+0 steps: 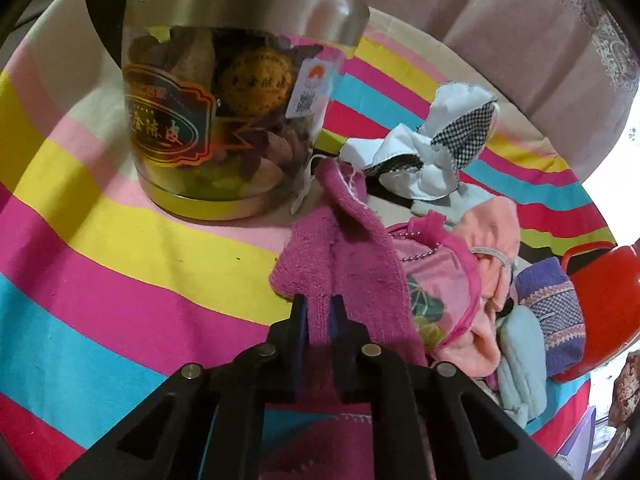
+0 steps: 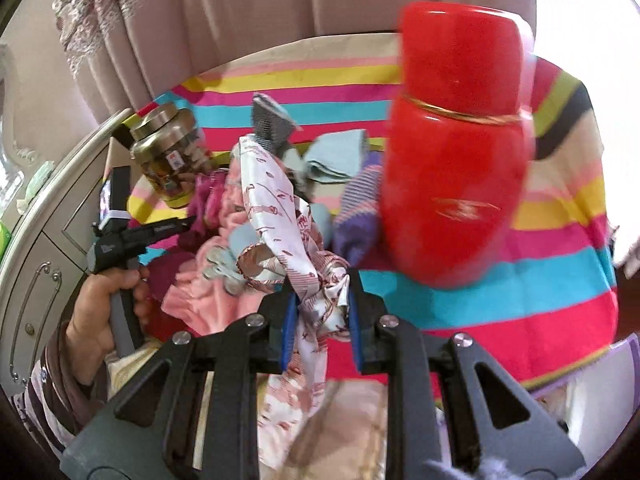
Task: Organize soft objects
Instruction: 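Grasp the floral ribbon scarf with right gripper while left grasps pink knit cloth, then carry both items into the white box and open both grippers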
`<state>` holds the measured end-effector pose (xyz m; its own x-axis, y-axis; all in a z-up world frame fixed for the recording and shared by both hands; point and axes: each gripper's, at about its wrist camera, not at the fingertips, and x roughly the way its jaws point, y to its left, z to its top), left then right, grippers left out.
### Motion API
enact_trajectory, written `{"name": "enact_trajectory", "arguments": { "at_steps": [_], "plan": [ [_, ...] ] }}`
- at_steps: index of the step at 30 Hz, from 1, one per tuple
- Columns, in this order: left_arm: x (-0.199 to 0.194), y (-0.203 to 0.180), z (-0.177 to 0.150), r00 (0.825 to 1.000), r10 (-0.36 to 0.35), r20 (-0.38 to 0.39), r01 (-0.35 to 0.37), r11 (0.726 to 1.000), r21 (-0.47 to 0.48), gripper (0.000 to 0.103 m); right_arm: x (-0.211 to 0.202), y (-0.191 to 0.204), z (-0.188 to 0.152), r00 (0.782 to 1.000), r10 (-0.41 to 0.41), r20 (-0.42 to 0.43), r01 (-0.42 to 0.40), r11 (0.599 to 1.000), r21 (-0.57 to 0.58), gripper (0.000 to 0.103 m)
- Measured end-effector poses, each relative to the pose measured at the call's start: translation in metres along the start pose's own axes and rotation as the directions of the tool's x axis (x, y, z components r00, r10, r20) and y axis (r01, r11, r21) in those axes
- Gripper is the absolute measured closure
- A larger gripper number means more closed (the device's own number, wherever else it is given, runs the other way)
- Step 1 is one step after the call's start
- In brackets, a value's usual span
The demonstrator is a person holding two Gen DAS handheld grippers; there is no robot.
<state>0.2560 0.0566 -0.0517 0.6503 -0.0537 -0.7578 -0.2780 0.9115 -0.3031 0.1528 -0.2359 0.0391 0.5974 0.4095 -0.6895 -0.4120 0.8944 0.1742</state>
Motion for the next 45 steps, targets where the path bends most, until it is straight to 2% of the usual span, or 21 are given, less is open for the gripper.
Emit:
{"name": "enact_trajectory", "arguments": {
  "at_steps": [7, 12, 18, 22, 27, 31, 37, 40, 42, 44, 45],
  "plan": [
    [-0.044, 0.015, -0.002, 0.995, -0.007, 0.102, 0.015, 0.997, -0.077, 0.092, -0.042, -0.037, -0.015, 0.998, -0.054, 0.033, 0.052, 0.997, 0.063, 0.077],
    [-0.083, 0.013, -0.007, 0.983, -0.031, 0.181, 0.048, 0.995, -0.089, 0.092, -0.072, -0.063, -0.028, 0.993, -0.104, 0.054, 0.098, 0.989, 0.107, 0.077],
    [-0.128, -0.013, -0.016, 0.962, -0.118, 0.245, 0.136, 0.989, -0.054, 0.092, -0.100, -0.100, -0.047, 0.984, -0.169, 0.053, 0.158, 0.973, 0.169, 0.077],
    [-0.156, -0.051, -0.028, 0.946, -0.205, 0.252, 0.205, 0.978, 0.028, 0.092, -0.112, -0.125, -0.062, 0.977, -0.211, 0.031, 0.200, 0.955, 0.218, 0.077],
    [-0.175, -0.108, -0.055, 0.924, -0.324, 0.205, 0.297, 0.943, 0.152, 0.092, -0.119, -0.148, -0.080, 0.973, -0.231, -0.006, 0.224, 0.938, 0.265, 0.077],
    [-0.178, -0.158, -0.083, 0.907, -0.405, 0.116, 0.369, 0.896, 0.246, 0.092, -0.113, -0.157, -0.095, 0.974, -0.223, -0.043, 0.226, 0.932, 0.284, 0.077],
    [-0.181, -0.210, -0.115, 0.887, -0.461, 0.008, 0.431, 0.836, 0.340, 0.092, -0.102, -0.170, -0.111, 0.975, -0.207, -0.083, 0.223, 0.924, 0.312, 0.077],
    [-0.180, -0.234, -0.133, 0.878, -0.475, -0.055, 0.457, 0.800, 0.389, 0.092, -0.094, -0.173, -0.116, 0.976, -0.189, -0.108, 0.214, 0.923, 0.319, 0.072],
    [-0.179, -0.251, -0.147, 0.874, -0.475, -0.099, 0.469, 0.775, 0.423, 0.092, -0.086, -0.173, -0.119, 0.976, -0.174, -0.129, 0.207, 0.926, 0.316, 0.065],
    [-0.177, -0.264, -0.158, 0.871, -0.473, -0.131, 0.477, 0.755, 0.451, 0.092, -0.083, -0.175, -0.123, 0.976, -0.166, -0.140, 0.203, 0.926, 0.318, 0.049],
    [-0.177, -0.268, -0.161, 0.871, -0.470, -0.143, 0.479, 0.748, 0.459, 0.092, -0.082, -0.175, -0.124, 0.976, -0.163, -0.143, 0.202, 0.927, 0.317, 0.045]
  ]
}}
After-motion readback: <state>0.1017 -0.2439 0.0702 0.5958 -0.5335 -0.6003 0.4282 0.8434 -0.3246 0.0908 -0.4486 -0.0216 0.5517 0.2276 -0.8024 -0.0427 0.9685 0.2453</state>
